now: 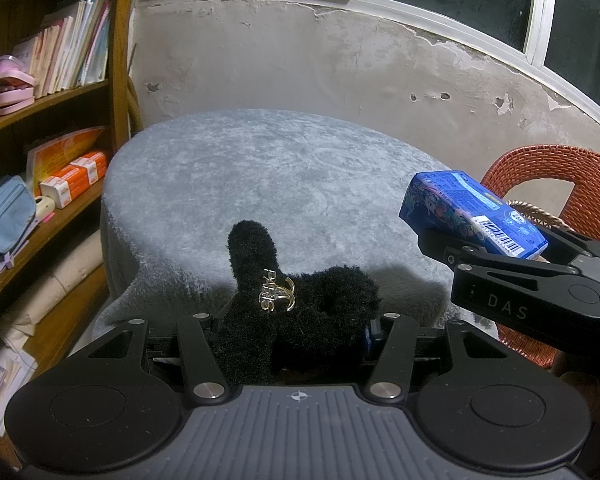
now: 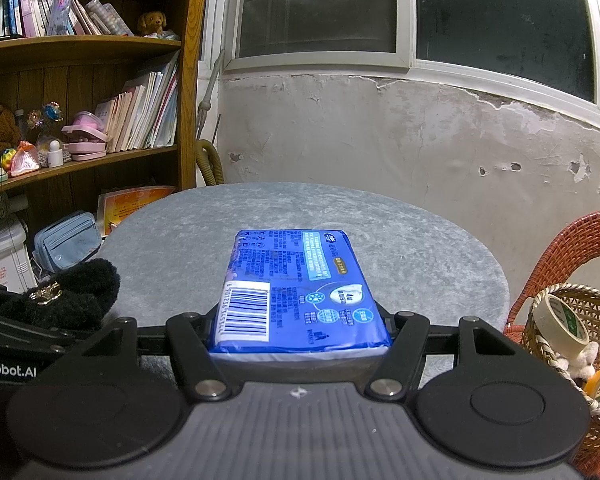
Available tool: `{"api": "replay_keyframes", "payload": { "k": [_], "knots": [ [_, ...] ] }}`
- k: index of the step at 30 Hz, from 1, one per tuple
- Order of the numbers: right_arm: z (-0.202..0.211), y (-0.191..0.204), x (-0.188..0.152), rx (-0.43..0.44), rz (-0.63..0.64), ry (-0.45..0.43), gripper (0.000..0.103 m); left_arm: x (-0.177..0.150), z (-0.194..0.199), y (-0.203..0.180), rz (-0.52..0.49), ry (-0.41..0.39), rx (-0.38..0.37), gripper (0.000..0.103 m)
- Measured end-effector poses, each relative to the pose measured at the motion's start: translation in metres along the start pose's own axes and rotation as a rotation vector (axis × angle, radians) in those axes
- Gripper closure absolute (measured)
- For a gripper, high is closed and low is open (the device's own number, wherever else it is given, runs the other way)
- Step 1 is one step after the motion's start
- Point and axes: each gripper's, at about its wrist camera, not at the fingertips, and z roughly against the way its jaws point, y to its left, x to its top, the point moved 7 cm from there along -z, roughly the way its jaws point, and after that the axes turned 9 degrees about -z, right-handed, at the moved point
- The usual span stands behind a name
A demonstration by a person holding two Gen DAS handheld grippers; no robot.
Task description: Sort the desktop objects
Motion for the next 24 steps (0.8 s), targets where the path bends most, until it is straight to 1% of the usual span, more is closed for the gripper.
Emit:
{"api": "replay_keyframes", "payload": {
  "k": [24],
  "knots": [
    [-0.0012,0.0011,-0.0007,0.000,0.001,0.002,0.042,-0.0008,0.0000,0.0034,0.000,0.001,0.000,0.043]
  ]
}}
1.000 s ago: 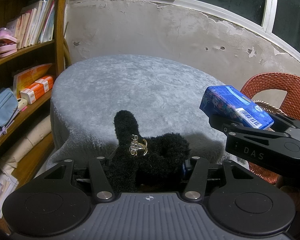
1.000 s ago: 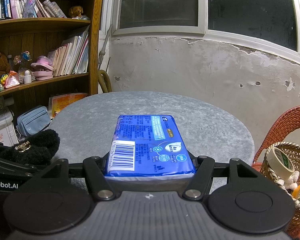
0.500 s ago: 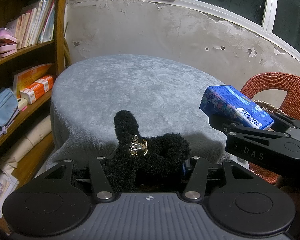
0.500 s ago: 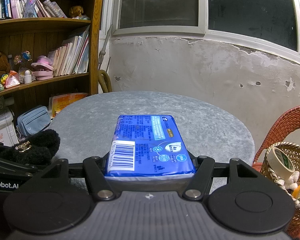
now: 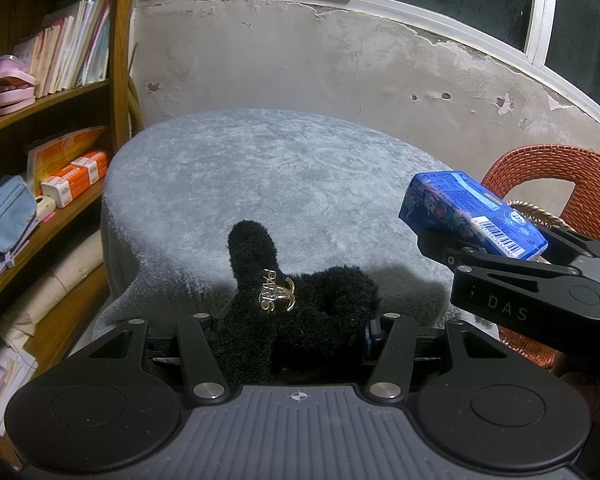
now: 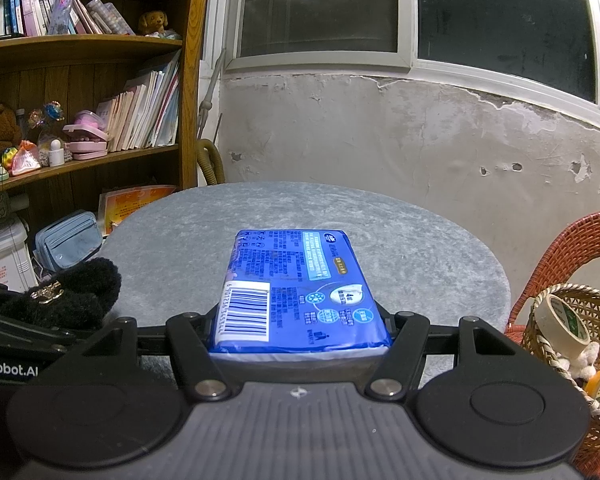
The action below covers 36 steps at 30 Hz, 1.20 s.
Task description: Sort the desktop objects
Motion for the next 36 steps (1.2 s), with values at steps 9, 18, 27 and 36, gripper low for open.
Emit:
{"api": "replay_keyframes", "payload": {
  "k": [9,18,27,36],
  "knots": [
    [-0.0005,0.0008,-0.0005,0.000,-0.001,0.001,0.042,-0.0001,0.0001,0.0004,-0.001,0.000,0.000,0.043],
    [-0.0004,0.0010,-0.0005,-0.001,0.000,0.000,0.042,-0.0021,-0.0013,0.0030,0.001,0.000,0.002,0.043],
    [-0.0002,0.0007,-0.0002,-0.001,0.000,-0.001,0.042,-0.0021,-0.0014,0.0042,0.001,0.000,0.003,0.043],
    [-0.0009,0.0014,-0.0010,0.000,0.002,-0.001,0.042,-0.0025,-0.0009,0.0050,0.002,0.000,0.003,0.043]
  ]
}}
